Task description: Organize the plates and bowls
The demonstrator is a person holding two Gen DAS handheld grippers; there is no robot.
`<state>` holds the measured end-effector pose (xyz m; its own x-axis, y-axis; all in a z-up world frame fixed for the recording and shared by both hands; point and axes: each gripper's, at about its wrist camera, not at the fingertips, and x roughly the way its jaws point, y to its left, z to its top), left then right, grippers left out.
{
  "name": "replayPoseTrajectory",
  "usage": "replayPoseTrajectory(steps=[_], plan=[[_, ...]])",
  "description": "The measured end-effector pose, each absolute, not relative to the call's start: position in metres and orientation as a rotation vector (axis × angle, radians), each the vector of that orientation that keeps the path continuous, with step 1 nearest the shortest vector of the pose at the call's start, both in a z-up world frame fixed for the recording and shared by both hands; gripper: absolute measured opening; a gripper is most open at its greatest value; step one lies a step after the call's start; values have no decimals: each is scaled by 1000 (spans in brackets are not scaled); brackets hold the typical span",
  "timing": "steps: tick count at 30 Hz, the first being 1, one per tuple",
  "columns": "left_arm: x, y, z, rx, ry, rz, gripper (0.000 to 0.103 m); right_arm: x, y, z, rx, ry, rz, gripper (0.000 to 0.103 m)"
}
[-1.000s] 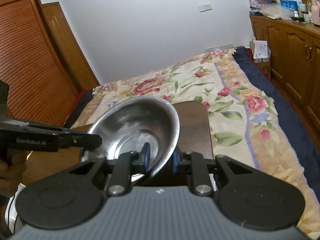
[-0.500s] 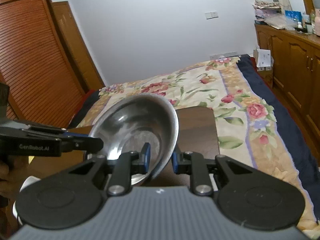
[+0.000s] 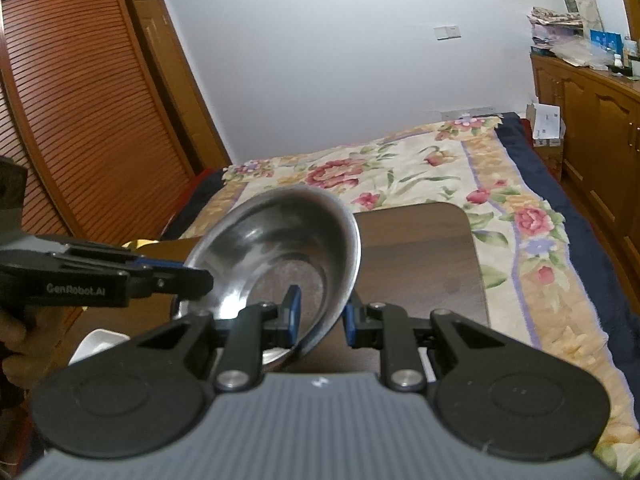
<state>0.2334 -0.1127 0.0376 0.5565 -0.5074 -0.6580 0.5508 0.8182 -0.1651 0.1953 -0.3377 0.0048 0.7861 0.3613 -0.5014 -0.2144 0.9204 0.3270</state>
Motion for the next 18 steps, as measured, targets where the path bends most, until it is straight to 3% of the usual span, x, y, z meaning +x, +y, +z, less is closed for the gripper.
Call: replayPoseTrajectory(steps=[18], plan=[[176,-64,21,40,774,-568,18,159,-288,-1,241,626,385,24]])
